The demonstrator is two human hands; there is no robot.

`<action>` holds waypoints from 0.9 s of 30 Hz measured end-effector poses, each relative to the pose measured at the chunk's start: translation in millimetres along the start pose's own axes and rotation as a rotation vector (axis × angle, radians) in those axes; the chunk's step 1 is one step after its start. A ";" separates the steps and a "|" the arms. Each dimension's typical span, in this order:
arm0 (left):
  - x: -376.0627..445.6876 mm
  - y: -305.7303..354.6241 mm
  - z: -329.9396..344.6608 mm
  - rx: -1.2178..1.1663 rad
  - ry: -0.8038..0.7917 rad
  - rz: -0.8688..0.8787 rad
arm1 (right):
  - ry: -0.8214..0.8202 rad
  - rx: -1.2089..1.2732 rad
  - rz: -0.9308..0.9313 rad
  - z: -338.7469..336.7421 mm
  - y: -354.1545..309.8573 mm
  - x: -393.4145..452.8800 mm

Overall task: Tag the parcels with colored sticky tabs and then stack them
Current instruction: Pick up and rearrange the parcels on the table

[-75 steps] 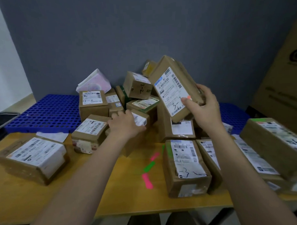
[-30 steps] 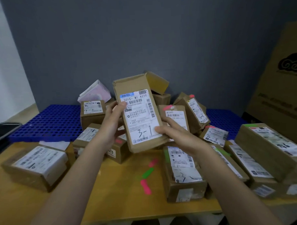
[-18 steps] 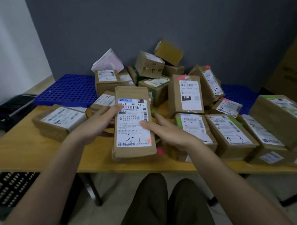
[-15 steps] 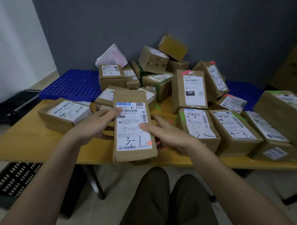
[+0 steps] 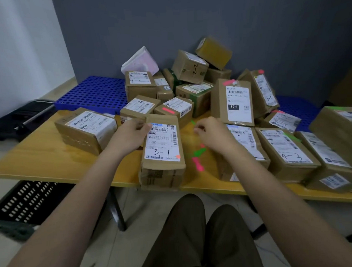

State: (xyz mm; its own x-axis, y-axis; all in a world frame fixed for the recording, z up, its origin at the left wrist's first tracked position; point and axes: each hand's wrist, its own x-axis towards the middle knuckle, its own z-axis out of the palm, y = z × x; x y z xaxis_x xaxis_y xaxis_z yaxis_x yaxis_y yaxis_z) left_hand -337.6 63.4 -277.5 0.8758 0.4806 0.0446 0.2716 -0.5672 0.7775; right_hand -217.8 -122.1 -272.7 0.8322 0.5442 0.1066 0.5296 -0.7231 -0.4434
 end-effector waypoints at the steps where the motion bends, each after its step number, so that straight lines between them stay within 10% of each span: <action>1: 2.8 2.0 0.7 0.019 0.001 0.017 | -0.010 -0.200 -0.036 -5.9 3.7 9.9; 7: 20.3 7.9 4.9 0.146 -0.031 0.071 | -0.465 -0.684 -0.208 -2.5 7.7 39.2; 13: 27.3 12.3 16.3 0.143 -0.010 0.121 | -0.532 -0.722 -0.266 8.2 11.8 46.8; 21: 32.7 18.2 22.6 0.152 -0.030 0.134 | -0.348 -0.603 -0.221 -0.2 17.1 47.0; 27: 35.0 37.4 20.1 0.149 0.128 0.303 | 0.271 0.143 -0.203 -41.5 14.6 28.5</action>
State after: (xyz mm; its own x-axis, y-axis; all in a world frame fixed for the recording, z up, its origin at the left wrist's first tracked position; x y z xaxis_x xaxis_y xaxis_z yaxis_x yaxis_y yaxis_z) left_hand -288.8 45.6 -259.4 0.8708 0.3503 0.3448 0.0706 -0.7833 0.6176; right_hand -179.5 -134.7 -239.3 0.7362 0.5239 0.4284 0.6758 -0.5350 -0.5071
